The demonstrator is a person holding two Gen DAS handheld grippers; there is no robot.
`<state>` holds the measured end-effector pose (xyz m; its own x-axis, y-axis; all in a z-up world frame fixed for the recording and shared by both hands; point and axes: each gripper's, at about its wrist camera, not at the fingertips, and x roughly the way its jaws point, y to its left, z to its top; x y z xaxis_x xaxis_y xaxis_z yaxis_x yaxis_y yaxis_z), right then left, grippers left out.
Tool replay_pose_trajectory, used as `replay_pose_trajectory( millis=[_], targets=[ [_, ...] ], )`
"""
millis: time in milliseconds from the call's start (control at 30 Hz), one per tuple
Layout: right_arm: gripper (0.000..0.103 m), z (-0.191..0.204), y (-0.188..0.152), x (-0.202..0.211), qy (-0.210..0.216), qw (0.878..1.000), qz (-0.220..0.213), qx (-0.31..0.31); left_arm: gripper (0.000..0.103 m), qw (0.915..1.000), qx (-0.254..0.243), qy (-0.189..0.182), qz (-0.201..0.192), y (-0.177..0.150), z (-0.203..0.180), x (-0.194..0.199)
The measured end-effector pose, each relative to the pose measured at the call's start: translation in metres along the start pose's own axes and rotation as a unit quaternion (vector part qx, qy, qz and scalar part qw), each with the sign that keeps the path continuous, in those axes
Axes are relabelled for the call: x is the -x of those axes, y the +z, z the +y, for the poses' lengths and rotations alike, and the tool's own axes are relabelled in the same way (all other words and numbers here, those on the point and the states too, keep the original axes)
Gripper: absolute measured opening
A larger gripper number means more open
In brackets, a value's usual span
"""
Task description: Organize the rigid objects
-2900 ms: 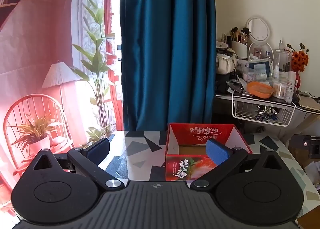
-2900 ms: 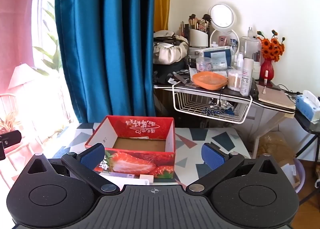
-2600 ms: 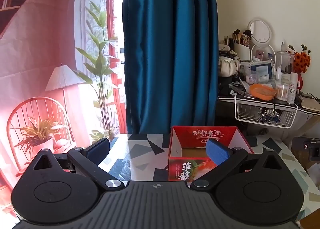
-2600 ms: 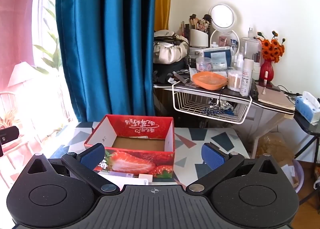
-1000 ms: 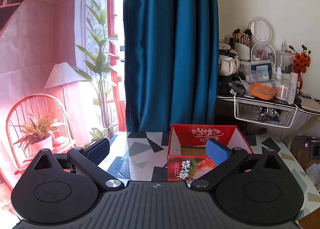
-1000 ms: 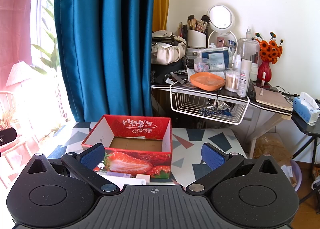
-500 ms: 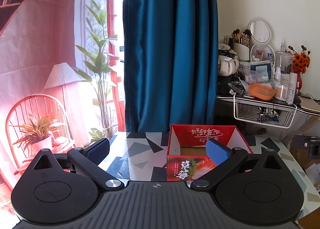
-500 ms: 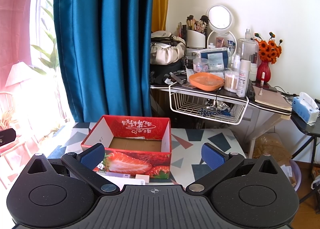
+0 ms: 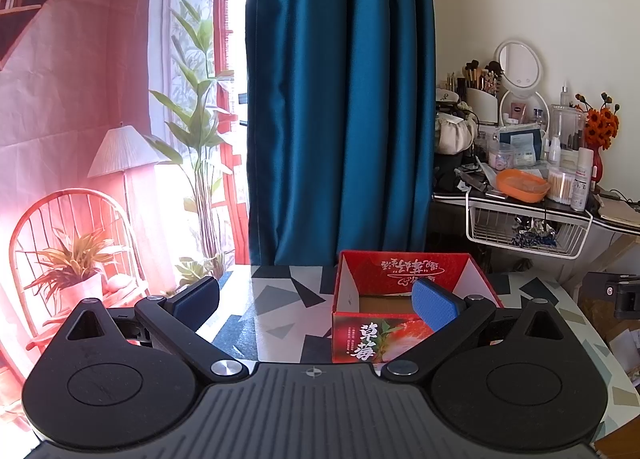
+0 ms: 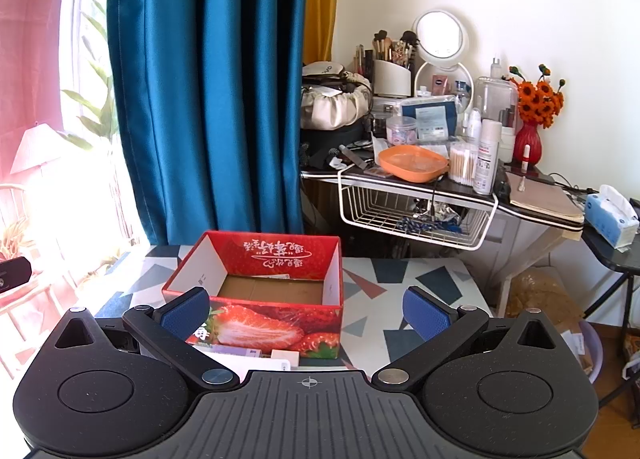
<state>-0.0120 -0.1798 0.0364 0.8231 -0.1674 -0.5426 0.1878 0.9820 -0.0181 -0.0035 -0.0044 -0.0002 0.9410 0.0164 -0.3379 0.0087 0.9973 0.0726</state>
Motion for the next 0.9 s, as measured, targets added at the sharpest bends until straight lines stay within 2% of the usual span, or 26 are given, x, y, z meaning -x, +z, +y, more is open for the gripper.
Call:
replay_pose_trajectory(
  millis=[300,433,600,700,800,900],
  targets=[
    [0.103,0.000,-0.002,-0.005,0.012,1.000,-0.010,0.005,0.103,1.0000,0.000,-0.001,0.000,-0.001,0.002,-0.005],
    [0.103,-0.001,-0.008,-0.012,0.040,0.999,-0.037,0.002,0.103,0.9999,0.006,0.001,0.016,-0.004,0.006,-0.017],
    [0.103,-0.003,-0.020,-0.040,0.064,0.997,-0.034,-0.007,0.103,0.9977,0.040,0.017,0.052,-0.012,0.021,-0.050],
    [0.103,0.000,-0.033,-0.063,0.057,0.998,-0.038,0.003,0.103,0.9971,0.021,0.028,0.068,-0.022,0.024,-0.068],
    [0.103,0.006,-0.049,-0.089,0.055,0.998,-0.021,0.022,0.103,0.9961,0.002,0.025,0.085,-0.036,0.022,-0.087],
    [0.103,0.009,-0.067,-0.114,0.079,0.997,0.000,0.017,0.103,0.9949,-0.013,0.021,0.098,-0.054,0.021,-0.106]
  ],
)
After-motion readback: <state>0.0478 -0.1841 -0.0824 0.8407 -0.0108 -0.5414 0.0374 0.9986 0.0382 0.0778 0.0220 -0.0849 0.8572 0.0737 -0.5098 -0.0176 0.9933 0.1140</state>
